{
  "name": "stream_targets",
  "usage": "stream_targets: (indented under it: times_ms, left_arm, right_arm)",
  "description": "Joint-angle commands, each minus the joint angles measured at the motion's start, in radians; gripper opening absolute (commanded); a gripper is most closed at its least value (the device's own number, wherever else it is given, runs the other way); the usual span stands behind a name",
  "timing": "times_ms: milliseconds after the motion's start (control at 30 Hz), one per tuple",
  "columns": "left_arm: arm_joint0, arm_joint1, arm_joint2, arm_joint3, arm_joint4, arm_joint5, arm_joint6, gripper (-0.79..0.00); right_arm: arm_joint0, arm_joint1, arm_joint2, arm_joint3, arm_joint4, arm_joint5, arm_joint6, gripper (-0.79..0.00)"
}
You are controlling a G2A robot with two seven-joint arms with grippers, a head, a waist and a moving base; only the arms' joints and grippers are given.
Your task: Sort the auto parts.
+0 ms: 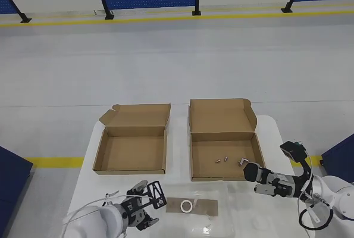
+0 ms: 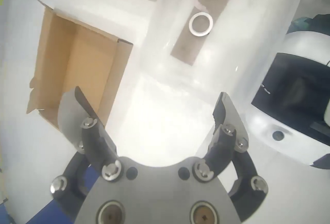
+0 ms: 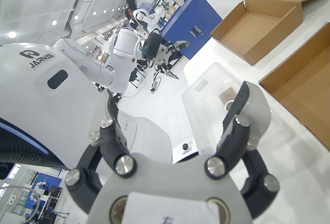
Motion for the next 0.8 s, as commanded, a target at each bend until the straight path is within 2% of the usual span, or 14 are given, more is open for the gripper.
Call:
stream_targets:
  times_ms: [0, 33, 433, 500, 567, 667, 767]
  left_arm:
    - [-0.063, 0.004, 0.089, 0.000, -0.074, 0.088, -0.077, 0.000]
    - [-0.083, 0.005, 0.110, 0.000, -0.118, 0.109, -0.098, 0.000]
    - [-0.086, 0.006, 0.113, 0.000, -0.101, 0.106, -0.094, 0.000]
    - [-0.090, 0.007, 0.152, 0.000, -0.082, 0.098, -0.086, 0.000]
    - [-0.105, 0.005, 0.182, 0.000, -0.115, 0.149, -0.137, 0.000]
    - [-0.177, 0.004, 0.275, 0.000, -0.131, 0.247, -0.235, 0.000]
    - [-0.280, -0.003, 0.370, 0.000, -0.179, 0.333, -0.322, 0.000]
  right_arm:
    - [0.000, 0.000, 0.000, 0.000, 0.001, 0.000, 0.000, 0.000]
    - [0.000, 0.000, 0.000, 0.000, 0.001, 0.000, 0.000, 0.000]
    - [0.000, 0.000, 0.000, 0.000, 0.001, 0.000, 0.000, 0.000]
    - [0.000, 0.000, 0.000, 0.000, 0.001, 0.000, 0.000, 0.000]
    - [0.000, 0.000, 0.000, 0.000, 0.001, 0.000, 0.000, 0.000]
    - [0.000, 0.000, 0.000, 0.000, 0.001, 0.000, 0.000, 0.000]
    - [0.000, 0.000, 0.000, 0.000, 0.001, 0.000, 0.000, 0.000]
